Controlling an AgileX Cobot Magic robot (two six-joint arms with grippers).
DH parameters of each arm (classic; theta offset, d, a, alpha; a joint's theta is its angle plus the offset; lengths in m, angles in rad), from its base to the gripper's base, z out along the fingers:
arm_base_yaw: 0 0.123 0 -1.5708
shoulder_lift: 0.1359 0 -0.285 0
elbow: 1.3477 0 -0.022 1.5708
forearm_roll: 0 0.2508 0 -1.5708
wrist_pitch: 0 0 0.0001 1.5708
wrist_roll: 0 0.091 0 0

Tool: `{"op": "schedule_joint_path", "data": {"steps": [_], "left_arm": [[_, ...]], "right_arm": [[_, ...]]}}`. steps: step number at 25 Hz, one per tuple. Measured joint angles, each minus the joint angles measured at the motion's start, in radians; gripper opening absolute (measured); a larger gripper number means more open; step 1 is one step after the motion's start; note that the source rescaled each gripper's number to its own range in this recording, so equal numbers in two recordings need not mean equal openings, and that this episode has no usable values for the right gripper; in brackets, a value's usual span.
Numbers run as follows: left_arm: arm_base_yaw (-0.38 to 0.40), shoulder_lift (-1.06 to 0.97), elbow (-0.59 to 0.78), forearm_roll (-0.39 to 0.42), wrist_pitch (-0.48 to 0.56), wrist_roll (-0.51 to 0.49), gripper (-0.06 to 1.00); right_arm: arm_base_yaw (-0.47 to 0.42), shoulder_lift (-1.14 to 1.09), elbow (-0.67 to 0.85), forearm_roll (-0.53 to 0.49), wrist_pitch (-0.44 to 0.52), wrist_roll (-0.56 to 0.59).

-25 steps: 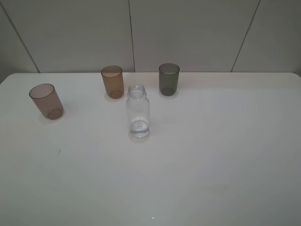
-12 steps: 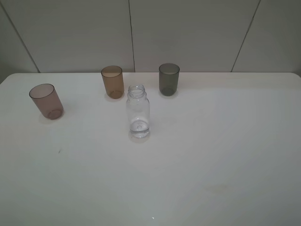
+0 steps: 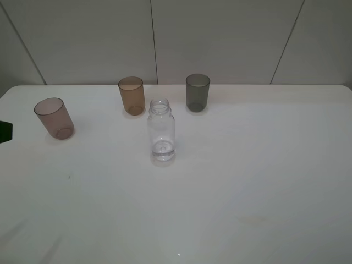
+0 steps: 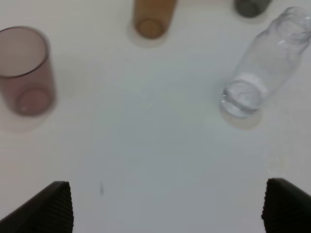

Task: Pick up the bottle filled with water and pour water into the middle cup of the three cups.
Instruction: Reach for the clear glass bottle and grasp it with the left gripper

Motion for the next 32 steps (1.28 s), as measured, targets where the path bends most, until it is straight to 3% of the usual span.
{"op": "schedule_joint_path", "data": {"steps": [7, 11, 14, 22, 32], "left_arm": [[-0.025, 0.354, 0.000, -0.519, -0.192, 0.583, 0.98], [-0.125, 0.473, 0.000, -0.721, -0.264, 0.821, 0.98], [-0.230, 0.543, 0.000, -0.768, -0.365, 0.888, 0.98], [-0.487, 0.722, 0.012, -0.802, -0.682, 0.896, 0.98], [-0.655, 0.892, 0.015, -0.846, -0.845, 0.899, 0.98]], "right_arm": [[0.000, 0.000, 0.000, 0.000, 0.000, 0.000], [0.000, 0.000, 0.000, 0.000, 0.000, 0.000], [0.000, 0.000, 0.000, 0.000, 0.000, 0.000], [0.000, 0.000, 0.000, 0.000, 0.000, 0.000], [0.000, 0.000, 0.000, 0.000, 0.000, 0.000]]}}
